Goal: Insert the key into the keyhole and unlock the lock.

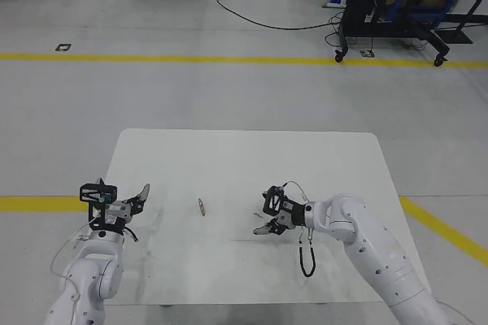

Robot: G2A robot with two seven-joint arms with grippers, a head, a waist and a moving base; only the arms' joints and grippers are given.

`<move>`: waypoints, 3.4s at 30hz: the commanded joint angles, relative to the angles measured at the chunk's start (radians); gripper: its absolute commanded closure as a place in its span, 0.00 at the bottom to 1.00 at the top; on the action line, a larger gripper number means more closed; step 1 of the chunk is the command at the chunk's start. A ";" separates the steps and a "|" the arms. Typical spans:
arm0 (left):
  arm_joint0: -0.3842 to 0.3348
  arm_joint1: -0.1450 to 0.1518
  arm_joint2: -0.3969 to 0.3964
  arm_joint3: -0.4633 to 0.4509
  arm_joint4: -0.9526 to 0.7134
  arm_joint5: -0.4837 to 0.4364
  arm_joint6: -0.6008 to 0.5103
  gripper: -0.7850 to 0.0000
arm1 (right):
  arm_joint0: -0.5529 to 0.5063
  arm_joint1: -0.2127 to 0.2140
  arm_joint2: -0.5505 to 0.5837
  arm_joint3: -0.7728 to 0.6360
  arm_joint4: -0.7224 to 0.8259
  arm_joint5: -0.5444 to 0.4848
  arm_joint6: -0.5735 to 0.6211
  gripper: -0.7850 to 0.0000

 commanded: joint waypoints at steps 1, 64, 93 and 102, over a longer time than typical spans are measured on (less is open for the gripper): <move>0.000 0.000 0.000 0.000 0.000 0.000 0.000 0.00 | 0.025 -0.002 -0.022 0.011 0.000 -0.007 0.046 0.52; -0.002 -0.005 0.013 -0.013 -0.103 -0.036 0.006 0.00 | 0.020 0.012 0.025 0.053 0.171 0.013 -0.440 1.00; -0.288 -0.016 0.156 0.069 -1.568 -0.212 -0.698 0.00 | -0.055 -0.008 -0.001 0.090 0.825 -0.010 -0.488 1.00; -0.253 -0.022 0.336 -0.125 -0.608 -0.446 -0.303 0.00 | -0.024 -0.028 -0.071 0.133 1.139 0.042 -0.369 1.00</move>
